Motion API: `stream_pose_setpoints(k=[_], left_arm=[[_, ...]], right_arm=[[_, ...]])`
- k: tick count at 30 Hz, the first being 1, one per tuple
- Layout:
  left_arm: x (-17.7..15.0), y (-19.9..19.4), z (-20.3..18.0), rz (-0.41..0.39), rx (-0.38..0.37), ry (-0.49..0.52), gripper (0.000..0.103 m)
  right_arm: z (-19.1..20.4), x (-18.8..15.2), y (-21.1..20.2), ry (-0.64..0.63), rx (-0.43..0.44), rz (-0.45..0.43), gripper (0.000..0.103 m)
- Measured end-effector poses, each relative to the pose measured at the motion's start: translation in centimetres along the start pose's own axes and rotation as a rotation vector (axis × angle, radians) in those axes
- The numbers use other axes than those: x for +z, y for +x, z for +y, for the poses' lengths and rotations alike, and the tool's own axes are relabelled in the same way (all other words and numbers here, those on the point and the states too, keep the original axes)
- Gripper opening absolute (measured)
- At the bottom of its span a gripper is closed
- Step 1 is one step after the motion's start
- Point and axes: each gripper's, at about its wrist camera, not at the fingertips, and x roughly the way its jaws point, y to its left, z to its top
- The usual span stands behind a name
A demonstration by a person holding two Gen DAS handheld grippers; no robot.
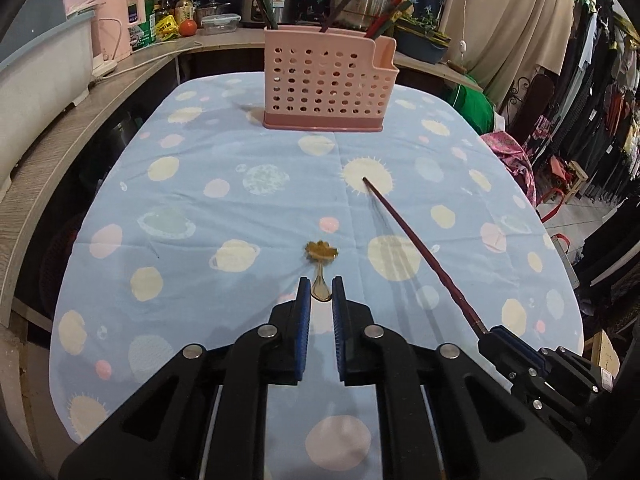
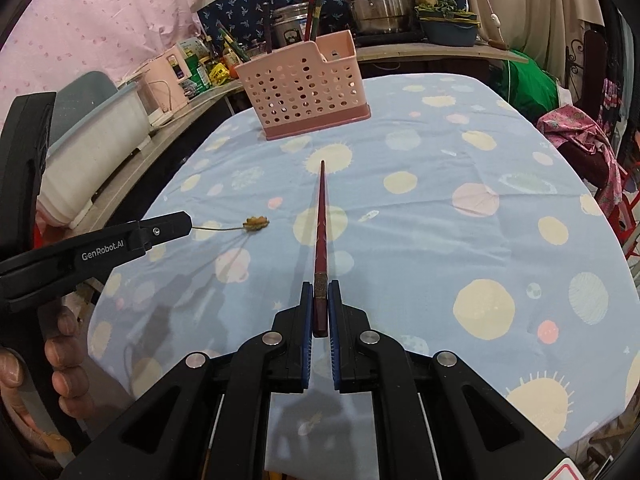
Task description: Organize utensils
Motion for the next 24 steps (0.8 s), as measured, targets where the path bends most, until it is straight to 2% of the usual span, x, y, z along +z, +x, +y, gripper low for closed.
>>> stream_pose_setpoints(k=[6,7,8,9,17,24], left_arm=[[1.8,-1.2,0.2,-0.036,-0.008,-0.013,0.009],[1.9,-1.3,0.2,-0.038,-0.007,-0.014,0.008],[2.2,-1.3,0.3,-0.036,-0.009,-0.016,0.002],[2.4,-1.4,0.3,-0.034,-0.007,-0.017,0.001],[3.6,-1.8,0.4,-0.044,0.004,-0.008,0.001],[6.4,-2.6,0.2,-0.059,-0.005,0.013,0.001]], right_arm=[[0.5,2.2,-1.8,0.002,0.029,-0.051,0.007],[0.5,2.6,-2.1,0.006,0.036,-0.057,0.007],[0.5,3.1,-2.5,0.012,0.045,-0.067,0.007],[0.5,3.5,-2.8,0.015,0.051,-0.076,0.007],[0.4,7.2,-4.7,0.022,0.067,-0.158,0.007],[0.0,11.5,-5.3,0.027,0.089,-0.228,0.007]])
